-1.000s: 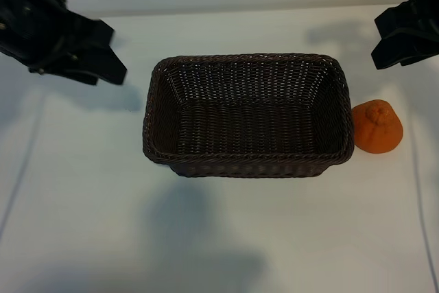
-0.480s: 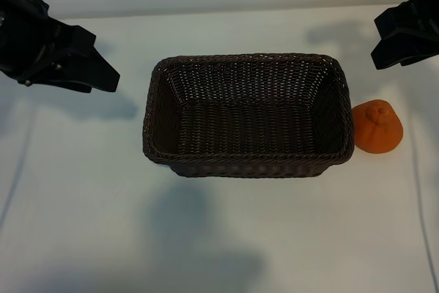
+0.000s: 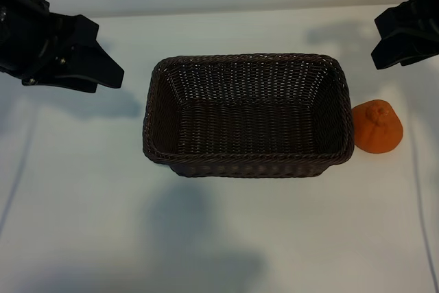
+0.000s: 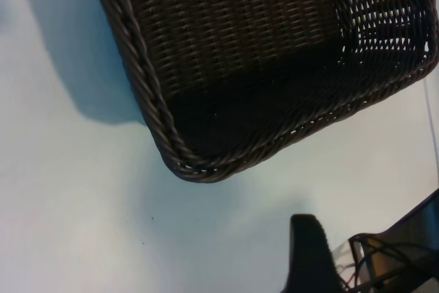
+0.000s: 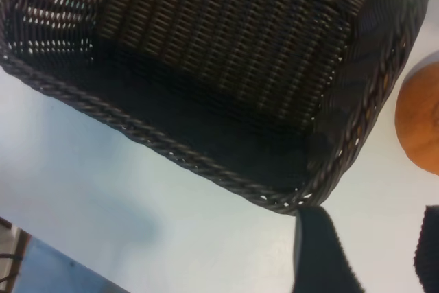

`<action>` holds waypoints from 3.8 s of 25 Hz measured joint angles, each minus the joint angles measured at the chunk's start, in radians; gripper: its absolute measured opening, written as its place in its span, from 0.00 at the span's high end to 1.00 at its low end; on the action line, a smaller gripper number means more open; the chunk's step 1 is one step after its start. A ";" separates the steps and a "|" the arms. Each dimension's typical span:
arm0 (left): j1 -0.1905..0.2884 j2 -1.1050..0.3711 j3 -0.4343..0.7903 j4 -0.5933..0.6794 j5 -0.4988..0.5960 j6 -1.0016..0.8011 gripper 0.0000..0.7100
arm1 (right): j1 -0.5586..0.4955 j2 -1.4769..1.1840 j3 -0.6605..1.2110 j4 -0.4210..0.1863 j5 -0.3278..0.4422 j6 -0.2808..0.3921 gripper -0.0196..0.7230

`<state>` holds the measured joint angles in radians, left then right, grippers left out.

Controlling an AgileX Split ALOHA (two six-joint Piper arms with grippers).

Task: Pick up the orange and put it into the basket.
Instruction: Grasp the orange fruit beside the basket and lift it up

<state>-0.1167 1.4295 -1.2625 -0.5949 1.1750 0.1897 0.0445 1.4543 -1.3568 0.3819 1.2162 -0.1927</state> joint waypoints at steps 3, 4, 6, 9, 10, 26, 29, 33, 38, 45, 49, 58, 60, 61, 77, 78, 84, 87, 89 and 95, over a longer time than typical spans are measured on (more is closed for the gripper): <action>0.000 -0.001 0.018 -0.003 0.000 -0.013 0.34 | 0.000 0.000 0.000 0.000 0.000 0.000 0.49; 0.000 -0.001 0.035 -0.003 0.000 -0.013 0.34 | 0.000 0.000 0.000 0.000 0.000 0.000 0.49; 0.000 -0.001 0.070 -0.004 0.000 -0.013 0.34 | 0.000 0.000 0.000 0.000 0.000 0.000 0.49; 0.000 -0.001 0.095 -0.008 0.000 -0.010 0.34 | 0.000 0.000 0.000 0.000 0.000 0.000 0.49; 0.000 -0.001 0.099 -0.016 0.000 -0.006 0.34 | 0.000 0.000 0.000 0.000 0.000 0.000 0.49; 0.000 -0.002 0.100 -0.059 -0.005 0.067 0.34 | 0.000 0.000 0.000 0.000 0.000 0.000 0.49; 0.000 -0.002 0.100 -0.059 -0.005 0.067 0.34 | 0.000 0.000 0.000 0.000 0.000 0.000 0.49; 0.000 -0.002 0.100 -0.059 -0.005 0.068 0.34 | 0.000 0.000 0.000 -0.001 0.000 -0.008 0.49; 0.000 -0.002 0.100 -0.059 -0.005 0.069 0.34 | 0.000 0.000 0.000 -0.022 0.000 -0.047 0.49; 0.000 -0.002 0.100 -0.059 -0.005 0.069 0.34 | 0.000 0.000 0.000 -0.039 0.001 -0.095 0.44; 0.000 -0.002 0.100 -0.059 -0.005 0.069 0.34 | 0.000 0.008 0.000 -0.064 0.003 -0.108 0.42; 0.000 -0.002 0.100 -0.059 -0.013 0.069 0.34 | 0.000 0.026 0.000 -0.093 0.003 -0.111 0.35; 0.000 -0.002 0.100 -0.059 -0.013 0.069 0.34 | 0.000 0.026 0.000 -0.101 0.003 -0.111 0.35; 0.000 -0.002 0.100 -0.059 -0.015 0.069 0.34 | 0.000 0.026 0.000 -0.105 0.003 -0.111 0.35; 0.000 -0.002 0.100 -0.059 -0.018 0.069 0.34 | 0.000 0.083 0.000 -0.242 -0.049 -0.021 0.34; 0.000 -0.002 0.100 -0.059 -0.018 0.069 0.34 | 0.000 0.093 0.000 -0.246 -0.049 -0.012 0.34; 0.000 -0.002 0.100 -0.059 -0.018 0.069 0.34 | 0.000 0.154 0.000 -0.293 -0.069 0.052 0.34; 0.000 -0.002 0.100 -0.059 -0.018 0.069 0.34 | 0.000 0.185 0.000 -0.322 -0.075 0.078 0.34; 0.000 -0.002 0.100 -0.059 -0.018 0.069 0.34 | 0.000 0.203 0.000 -0.327 -0.088 0.080 0.34; 0.000 -0.002 0.100 -0.059 -0.018 0.069 0.34 | 0.000 0.242 0.000 -0.325 -0.129 0.083 0.34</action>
<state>-0.1167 1.4276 -1.1627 -0.6542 1.1569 0.2590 0.0445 1.6961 -1.3568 0.0568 1.0874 -0.1094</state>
